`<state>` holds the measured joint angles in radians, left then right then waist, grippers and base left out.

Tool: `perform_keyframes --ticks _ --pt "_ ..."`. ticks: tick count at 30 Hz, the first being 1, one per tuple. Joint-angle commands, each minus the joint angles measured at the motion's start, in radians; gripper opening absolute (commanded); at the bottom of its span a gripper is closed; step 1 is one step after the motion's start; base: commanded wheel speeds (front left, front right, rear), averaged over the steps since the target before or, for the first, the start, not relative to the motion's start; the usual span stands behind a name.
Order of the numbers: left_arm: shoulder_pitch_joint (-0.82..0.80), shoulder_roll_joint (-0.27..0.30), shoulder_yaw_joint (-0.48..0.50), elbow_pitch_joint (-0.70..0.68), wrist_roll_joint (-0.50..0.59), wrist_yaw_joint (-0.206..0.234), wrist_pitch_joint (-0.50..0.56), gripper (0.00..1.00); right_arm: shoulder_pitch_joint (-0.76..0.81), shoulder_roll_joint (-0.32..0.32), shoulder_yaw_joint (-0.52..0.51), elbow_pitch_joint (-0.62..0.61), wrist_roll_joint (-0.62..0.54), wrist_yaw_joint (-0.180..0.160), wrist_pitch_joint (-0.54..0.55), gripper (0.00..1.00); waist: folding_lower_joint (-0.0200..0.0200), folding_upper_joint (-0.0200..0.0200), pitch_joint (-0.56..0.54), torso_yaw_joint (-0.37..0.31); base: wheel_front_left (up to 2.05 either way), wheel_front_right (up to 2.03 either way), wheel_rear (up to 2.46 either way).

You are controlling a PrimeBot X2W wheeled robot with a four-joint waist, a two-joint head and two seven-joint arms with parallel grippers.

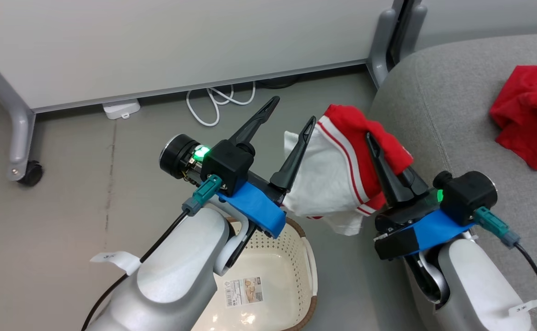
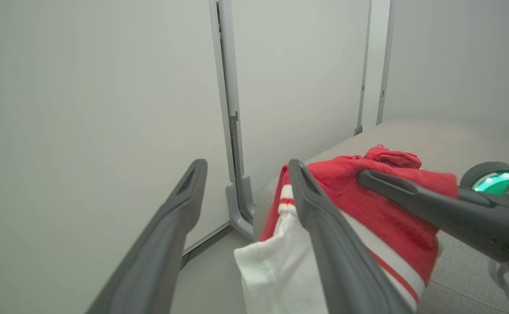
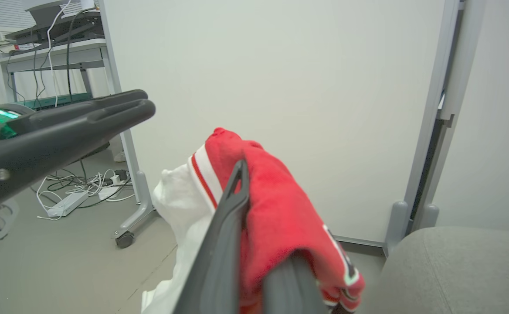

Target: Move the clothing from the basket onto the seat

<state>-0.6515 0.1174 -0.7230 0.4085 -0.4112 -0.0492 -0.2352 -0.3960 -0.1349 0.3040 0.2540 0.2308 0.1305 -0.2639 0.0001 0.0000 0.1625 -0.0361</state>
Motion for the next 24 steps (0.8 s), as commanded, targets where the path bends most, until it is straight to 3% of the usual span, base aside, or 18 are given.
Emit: perform_keyframes --ticks 1,16,24 --pt "-0.019 0.005 -0.002 -0.001 0.007 0.003 -0.004 1.0 0.006 -0.006 -0.024 -0.014 -0.004 0.001 -0.001 0.0 -0.0001 0.0 0.031 -0.035 0.0 0.0 0.0" --pt "-0.072 0.009 -0.052 0.026 0.033 -0.013 0.009 1.0 0.026 0.012 -0.149 -0.068 -0.016 0.001 -0.001 0.0 -0.0001 0.0 0.119 -0.237 0.0 0.0 0.0" --pt "-0.087 0.002 -0.081 0.048 0.035 -0.026 0.014 1.0 0.052 0.026 -0.178 -0.079 -0.02 0.001 -0.001 0.0 -0.0001 0.0 0.137 -0.303 0.0 0.0 0.0"
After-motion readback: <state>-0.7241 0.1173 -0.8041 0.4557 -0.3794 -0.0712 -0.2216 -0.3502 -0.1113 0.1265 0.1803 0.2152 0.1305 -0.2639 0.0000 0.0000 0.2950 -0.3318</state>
